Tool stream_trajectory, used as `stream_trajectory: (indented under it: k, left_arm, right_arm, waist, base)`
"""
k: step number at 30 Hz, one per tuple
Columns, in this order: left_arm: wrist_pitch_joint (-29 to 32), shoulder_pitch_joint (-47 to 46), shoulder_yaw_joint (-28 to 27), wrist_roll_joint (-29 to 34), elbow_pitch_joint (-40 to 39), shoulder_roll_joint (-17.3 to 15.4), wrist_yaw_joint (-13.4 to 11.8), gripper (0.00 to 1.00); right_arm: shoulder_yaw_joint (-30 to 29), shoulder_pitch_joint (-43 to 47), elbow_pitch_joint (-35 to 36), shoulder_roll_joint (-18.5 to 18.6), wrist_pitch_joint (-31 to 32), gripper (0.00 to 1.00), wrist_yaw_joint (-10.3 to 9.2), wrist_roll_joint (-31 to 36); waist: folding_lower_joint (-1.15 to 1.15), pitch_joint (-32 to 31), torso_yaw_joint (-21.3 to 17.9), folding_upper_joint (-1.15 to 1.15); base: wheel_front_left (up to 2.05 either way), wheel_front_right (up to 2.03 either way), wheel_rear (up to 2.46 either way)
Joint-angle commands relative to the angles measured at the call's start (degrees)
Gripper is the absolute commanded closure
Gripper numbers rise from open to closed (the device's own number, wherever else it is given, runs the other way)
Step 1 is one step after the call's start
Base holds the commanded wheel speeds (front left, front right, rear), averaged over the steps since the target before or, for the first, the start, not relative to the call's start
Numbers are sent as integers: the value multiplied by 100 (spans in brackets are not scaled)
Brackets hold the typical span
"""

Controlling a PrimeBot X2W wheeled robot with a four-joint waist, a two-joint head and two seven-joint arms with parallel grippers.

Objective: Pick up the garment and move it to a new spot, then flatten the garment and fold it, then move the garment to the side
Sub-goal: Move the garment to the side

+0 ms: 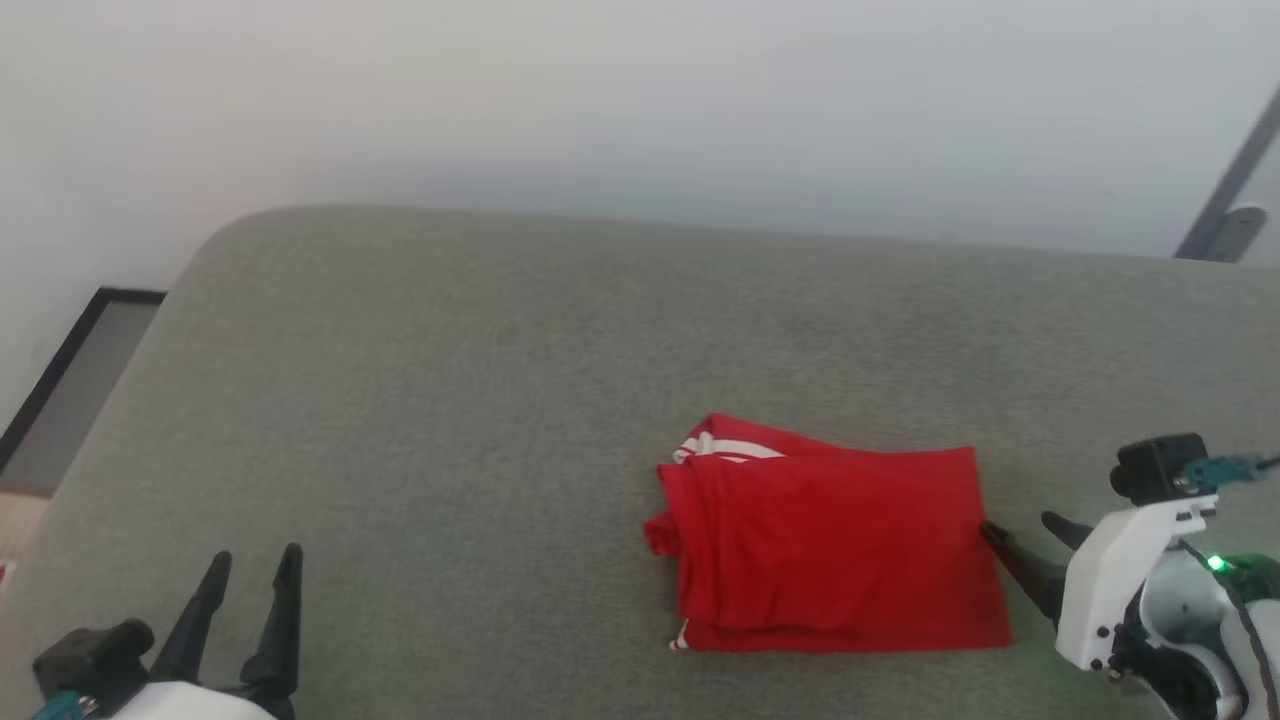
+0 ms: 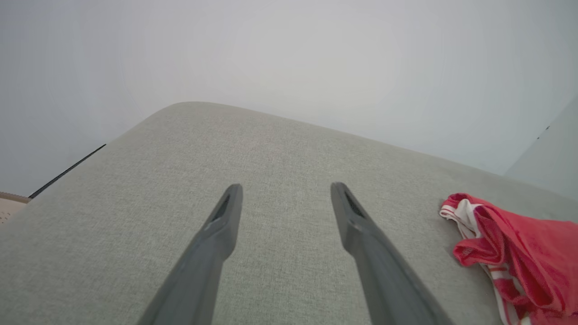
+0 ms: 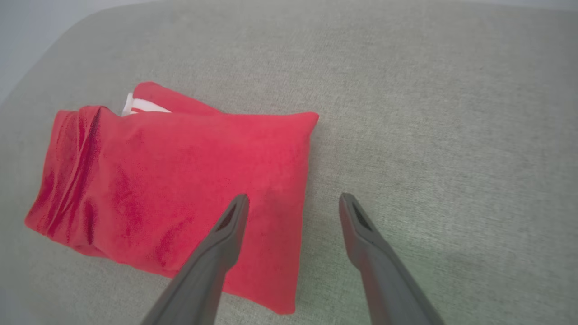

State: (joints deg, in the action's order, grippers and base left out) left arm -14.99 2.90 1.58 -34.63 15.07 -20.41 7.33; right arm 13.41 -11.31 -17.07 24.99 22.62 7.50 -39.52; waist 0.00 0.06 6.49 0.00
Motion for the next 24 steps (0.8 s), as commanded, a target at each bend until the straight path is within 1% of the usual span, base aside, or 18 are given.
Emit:
stream_trajectory:
  k: [1, 7, 9, 13, 15, 16, 17, 18, 21, 24]
  left_arm:
    - [-25, -117, 31, 1, 20, 8, 11, 0]
    - [-25, -327, 206, -13, 64, 42, 11, 0]
    - [-24, -399, 258, -15, 80, 56, 11, 0]
    - [-25, -552, 332, -15, 98, 96, 11, 0]
    - [-25, -626, 380, -21, 106, 127, 11, 0]
    - [-25, -671, 414, -23, 116, 141, 11, 0]
    - [-25, -698, 439, -5, 132, 142, 11, 0]
    - [-25, -728, 462, 11, 147, 152, 11, 0]
    - [-25, -843, 557, 14, 180, 183, 11, 0]
    - [-24, -921, 636, -70, 190, 175, 11, 0]
  right_arm:
    - [54, -113, -42, 46, 226, 0, -3, -68]
    - [192, -441, -203, 213, 1378, 0, -3, -279]
    - [248, -547, -294, 275, 1761, 0, -3, -225]
    - [253, -745, -487, 239, 2522, 0, -3, -366]
    - [245, -778, -588, 160, 2887, 0, -2, -486]
    - [292, -801, -593, 148, 3058, 48, -2, -504]
    - [305, -829, -609, 140, 3189, 71, -2, -536]
    - [302, -849, -594, 131, 3269, 100, -2, -544]
    - [253, -923, -518, 148, 3395, 100, -2, -531]
    - [110, -1015, -459, 159, 3349, 100, -3, -529]
  waist:
    - [0, 116, 149, 0]
    - [0, 391, 422, 0]
    - [0, 492, 494, 0]
    - [0, 688, 584, 0]
    - [0, 769, 619, 0]
    - [0, 808, 634, 0]
    - [0, 837, 642, 0]
    - [0, 868, 648, 0]
    - [0, 934, 654, 0]
    - [0, 969, 634, 0]
  base:
    - [0, 0, 0]
    - [0, 0, 0]
    - [0, 0, 0]
    - [0, 0, 0]
    - [0, 0, 0]
    - [0, 0, 0]
    - [0, 0, 0]
    - [0, 0, 0]
    - [0, 0, 0]
    - [0, 0, 0]
